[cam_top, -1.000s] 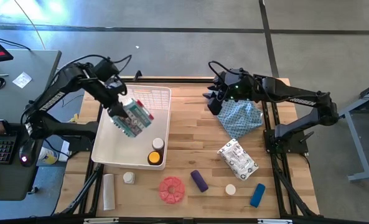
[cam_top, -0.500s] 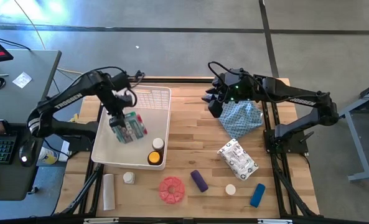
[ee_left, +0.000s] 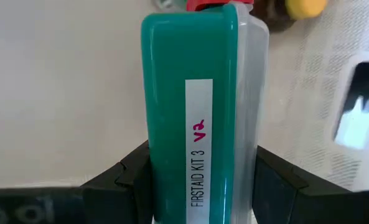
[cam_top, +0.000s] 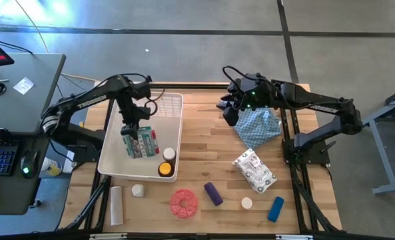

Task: Pick & place medical supplies in basket/bin
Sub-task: Put the blue first aid kit into the white bin

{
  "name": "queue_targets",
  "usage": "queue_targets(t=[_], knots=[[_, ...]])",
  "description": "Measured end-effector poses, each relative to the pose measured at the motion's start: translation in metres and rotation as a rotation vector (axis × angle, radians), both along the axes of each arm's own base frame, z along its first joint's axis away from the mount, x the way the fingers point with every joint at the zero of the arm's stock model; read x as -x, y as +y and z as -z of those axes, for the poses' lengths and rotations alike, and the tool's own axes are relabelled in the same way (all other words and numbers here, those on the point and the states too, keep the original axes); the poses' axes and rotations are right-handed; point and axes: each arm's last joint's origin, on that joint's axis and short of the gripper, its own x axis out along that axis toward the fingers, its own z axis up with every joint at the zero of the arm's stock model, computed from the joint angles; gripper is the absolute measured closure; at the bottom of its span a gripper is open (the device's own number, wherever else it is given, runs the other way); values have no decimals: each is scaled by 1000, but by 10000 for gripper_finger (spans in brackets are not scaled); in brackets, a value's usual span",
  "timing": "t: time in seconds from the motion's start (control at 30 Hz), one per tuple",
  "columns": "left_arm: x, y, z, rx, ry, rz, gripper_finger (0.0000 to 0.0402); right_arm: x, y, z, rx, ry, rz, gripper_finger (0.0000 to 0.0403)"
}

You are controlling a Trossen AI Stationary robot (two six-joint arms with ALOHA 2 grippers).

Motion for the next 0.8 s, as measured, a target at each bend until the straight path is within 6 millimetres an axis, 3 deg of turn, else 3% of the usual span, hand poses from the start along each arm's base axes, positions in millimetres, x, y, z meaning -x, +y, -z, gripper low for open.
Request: queue_targets(t=[0.23,0.53,0.8], knots=[[-20,-10,15,8,72,148,174,3,1,4,-25,49,9,234],[-41,-38,22,-5,47,327,161,3,1,5,-23,52,12,234],[-55,-52,24,-52,-22,352,153,3,1,5,-22,53,13,233]])
